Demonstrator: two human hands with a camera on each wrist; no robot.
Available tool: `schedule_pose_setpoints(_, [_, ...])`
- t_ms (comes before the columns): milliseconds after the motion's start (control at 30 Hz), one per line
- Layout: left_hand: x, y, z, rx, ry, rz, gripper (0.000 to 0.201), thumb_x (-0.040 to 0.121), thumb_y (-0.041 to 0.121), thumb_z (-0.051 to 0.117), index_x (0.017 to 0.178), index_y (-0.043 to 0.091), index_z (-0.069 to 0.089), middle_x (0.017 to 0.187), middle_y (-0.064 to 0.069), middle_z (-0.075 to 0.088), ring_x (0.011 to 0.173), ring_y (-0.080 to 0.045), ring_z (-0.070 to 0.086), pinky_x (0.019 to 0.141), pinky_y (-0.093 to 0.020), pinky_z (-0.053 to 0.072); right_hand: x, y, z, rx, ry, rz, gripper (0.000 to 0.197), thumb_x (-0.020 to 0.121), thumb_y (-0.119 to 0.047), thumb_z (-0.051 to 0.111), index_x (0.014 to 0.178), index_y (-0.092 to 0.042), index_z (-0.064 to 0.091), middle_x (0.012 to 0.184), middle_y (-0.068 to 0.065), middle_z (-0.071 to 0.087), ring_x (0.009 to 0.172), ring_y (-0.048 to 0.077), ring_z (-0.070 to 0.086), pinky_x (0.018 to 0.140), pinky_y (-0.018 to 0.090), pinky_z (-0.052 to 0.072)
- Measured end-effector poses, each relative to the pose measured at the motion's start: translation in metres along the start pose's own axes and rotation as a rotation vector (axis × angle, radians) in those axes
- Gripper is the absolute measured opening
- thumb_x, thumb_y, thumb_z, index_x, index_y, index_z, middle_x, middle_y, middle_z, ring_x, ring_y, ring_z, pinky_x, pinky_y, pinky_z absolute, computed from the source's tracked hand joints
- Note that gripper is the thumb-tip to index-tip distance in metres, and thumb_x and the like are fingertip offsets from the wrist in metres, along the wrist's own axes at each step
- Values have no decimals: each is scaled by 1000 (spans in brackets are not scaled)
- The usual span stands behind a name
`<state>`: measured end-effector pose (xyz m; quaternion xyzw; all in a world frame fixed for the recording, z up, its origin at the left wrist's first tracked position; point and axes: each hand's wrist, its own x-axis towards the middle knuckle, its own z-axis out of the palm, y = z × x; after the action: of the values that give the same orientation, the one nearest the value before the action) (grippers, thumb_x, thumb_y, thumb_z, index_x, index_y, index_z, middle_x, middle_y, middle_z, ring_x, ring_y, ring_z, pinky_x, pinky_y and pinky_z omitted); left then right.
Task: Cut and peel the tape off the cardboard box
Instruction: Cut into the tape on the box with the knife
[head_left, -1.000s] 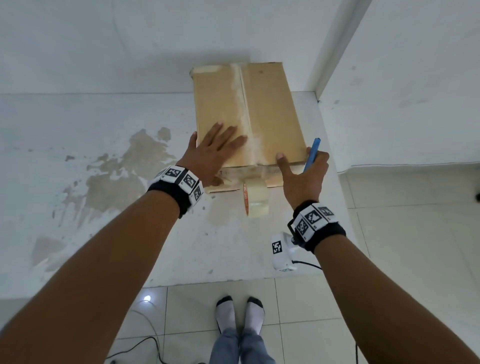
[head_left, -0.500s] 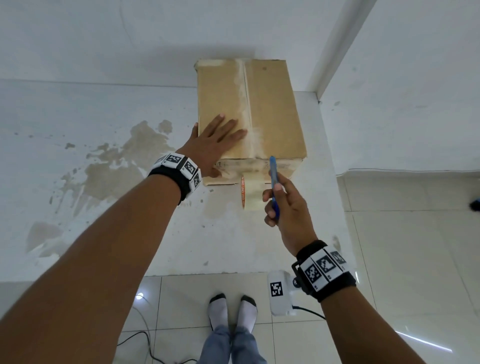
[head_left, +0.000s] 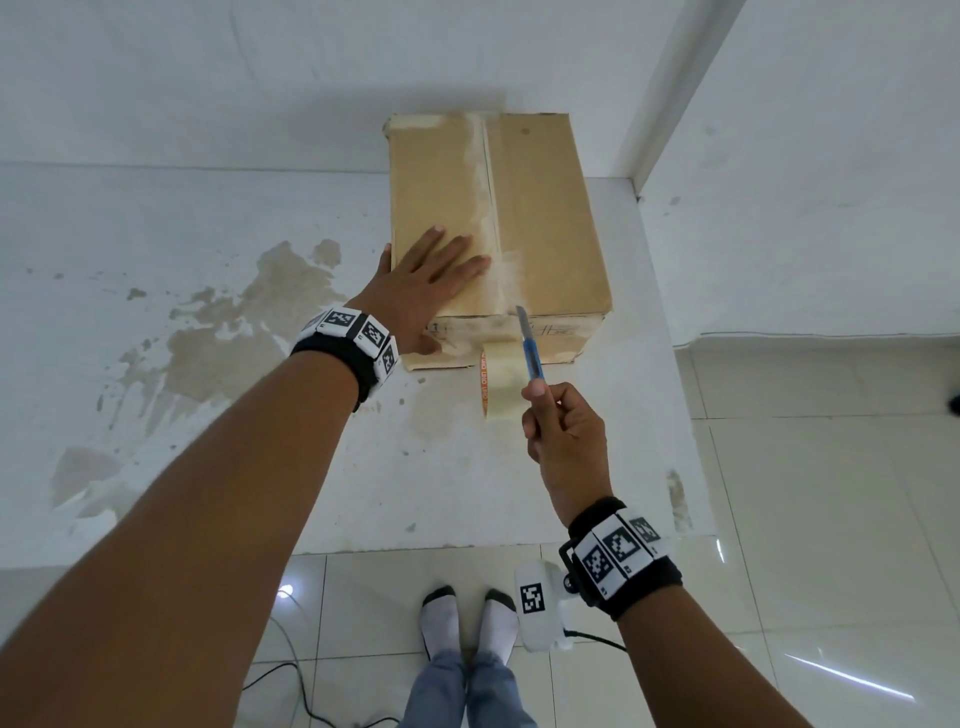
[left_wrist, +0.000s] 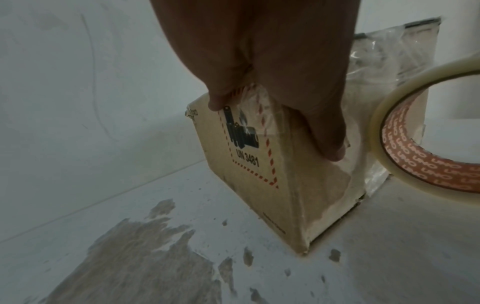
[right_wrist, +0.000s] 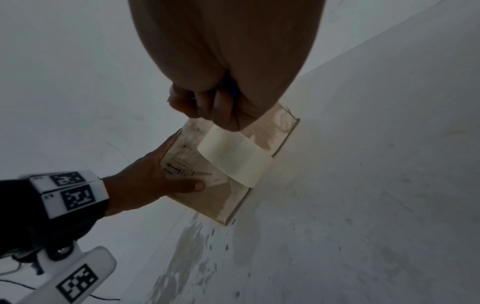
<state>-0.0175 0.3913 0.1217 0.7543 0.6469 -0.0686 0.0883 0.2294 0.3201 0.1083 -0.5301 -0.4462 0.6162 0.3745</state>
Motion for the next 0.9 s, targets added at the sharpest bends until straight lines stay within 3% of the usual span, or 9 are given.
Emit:
schedule_pose_setpoints(233, [-14,17,-16,102,-29,-60,123,80,42,80,162,26,-10,173,-1,-8,159,-28,-8,123,-65,3,7,-10,-15,-159,-17,-79,39,97,-40,58,87,-3,61,58,-4,55,49,8,40,48,21,35])
schedule_pose_setpoints(333, [-42,50,-7,-445,427,-164,79,81,29,68,151,11,35,150,-8,46,141,-29,40,120,-45,25,15,-22,-29,-345,-60,-207,27,99,-37,57,94,-12,65,62,-3,58,52,7,43,54,17,36])
schedule_pose_setpoints(400, [-61,83,10,-816,752,-346,38,83,19,66,116,8,52,107,-5,59,98,-21,55,90,-30,42,21,-30,-37,-472,-107,-257,21,101,-36,54,107,-21,67,66,-3,59,55,3,46,56,11,37])
schedule_pose_setpoints(433, [-66,98,17,-997,770,-459,26,87,19,66,105,8,51,92,-3,57,83,-18,53,78,-28,43,23,-33,-41,-529,-134,-273,21,101,-36,54,111,-25,67,67,-5,58,57,1,47,58,10,38])
schedule_pose_setpoints(500, [-61,124,26,-1317,558,-656,24,98,29,61,102,8,50,79,3,53,69,-11,52,68,-28,40,28,-40,-46,-630,-157,-301,22,100,-40,55,115,-30,69,71,-12,60,64,1,53,63,12,42])
schedule_pose_setpoints(600, [-44,143,31,-1415,273,-768,37,103,49,46,108,12,50,82,11,52,72,0,49,60,-20,35,35,-54,-49,-774,-121,-336,28,96,-46,59,117,-33,72,92,-17,72,83,3,63,75,23,52])
schedule_pose_setpoints(667, [-36,146,31,-1379,246,-761,43,103,53,42,104,12,52,80,9,53,70,-1,47,58,-19,32,38,-64,-49,-899,-122,-360,31,94,-50,59,117,-35,73,104,-12,75,87,6,64,75,27,53])
schedule_pose_setpoints(800, [-28,142,43,-1338,227,-727,76,98,64,31,82,-5,60,81,-21,64,71,-29,58,70,-39,46,43,-85,-43,-1160,-182,-395,28,96,-51,56,116,-39,72,108,-11,74,94,16,65,74,31,51])
schedule_pose_setpoints(900, [-34,142,42,-1386,226,-721,96,83,74,25,91,-9,71,88,-21,77,84,-35,68,81,-43,54,43,-97,-37,-1255,-213,-388,27,98,-48,54,116,-38,72,101,-5,72,85,17,59,68,29,42])
